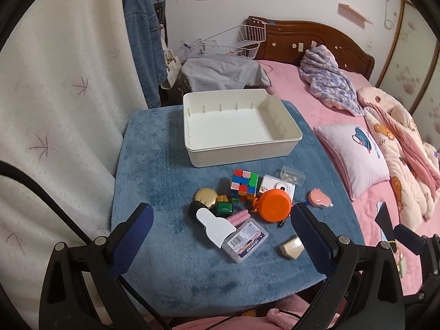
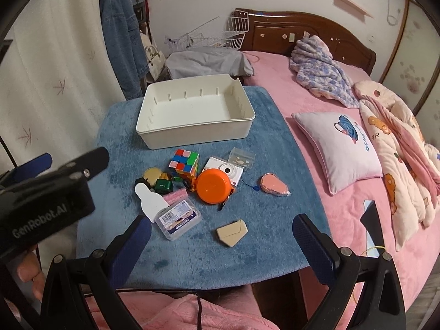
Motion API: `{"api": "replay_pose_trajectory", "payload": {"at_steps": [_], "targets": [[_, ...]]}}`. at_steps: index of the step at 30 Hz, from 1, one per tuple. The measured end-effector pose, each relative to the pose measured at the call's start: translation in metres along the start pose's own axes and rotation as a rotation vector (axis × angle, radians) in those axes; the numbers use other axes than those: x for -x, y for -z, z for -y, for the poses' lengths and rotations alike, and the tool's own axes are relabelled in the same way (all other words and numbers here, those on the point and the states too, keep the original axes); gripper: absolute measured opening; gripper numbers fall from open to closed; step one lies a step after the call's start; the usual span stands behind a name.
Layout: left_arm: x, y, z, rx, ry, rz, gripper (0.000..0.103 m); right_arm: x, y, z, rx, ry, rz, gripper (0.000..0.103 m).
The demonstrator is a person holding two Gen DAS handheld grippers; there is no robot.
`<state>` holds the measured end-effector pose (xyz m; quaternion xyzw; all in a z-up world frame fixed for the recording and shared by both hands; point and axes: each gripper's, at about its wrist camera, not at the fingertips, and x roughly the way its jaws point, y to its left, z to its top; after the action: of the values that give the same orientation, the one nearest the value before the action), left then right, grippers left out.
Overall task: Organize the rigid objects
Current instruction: 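Move both tools toward the items on the blue rug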
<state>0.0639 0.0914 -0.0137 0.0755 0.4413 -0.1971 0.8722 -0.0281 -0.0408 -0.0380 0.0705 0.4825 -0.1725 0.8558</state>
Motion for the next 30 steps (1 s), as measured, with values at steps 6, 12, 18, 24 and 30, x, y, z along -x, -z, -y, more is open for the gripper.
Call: {"api": "replay_pose_trajectory", "payload": {"at_steps": [6,12,18,24,30], "targets": [[-0.001,0.002,0.005,-0.002,-0.024,-0.006,0.100,-0.004,-0.003,0.007,-0.014,-0.038,-0.004,0.103],[-0.007,-0.002,0.015,0.095,-0.050,-0.013,0.100,-0.013,-0.011,0.024,0.040,-0.074,-0.007,0.103],[-0.024,-0.002,0.043,0.209,-0.096,-0.072,0.100,-0.033,-0.027,0.071,0.070,-0.141,-0.042,0.103],[-0.045,0.005,0.073,0.299,-0.162,-0.167,0.100,-0.067,-0.045,0.107,0.109,-0.260,-0.138,0.103],[-0.073,0.017,0.092,0.428,-0.192,-0.283,0.100,-0.109,-0.056,0.131,0.189,-0.356,-0.275,0.103]]}}
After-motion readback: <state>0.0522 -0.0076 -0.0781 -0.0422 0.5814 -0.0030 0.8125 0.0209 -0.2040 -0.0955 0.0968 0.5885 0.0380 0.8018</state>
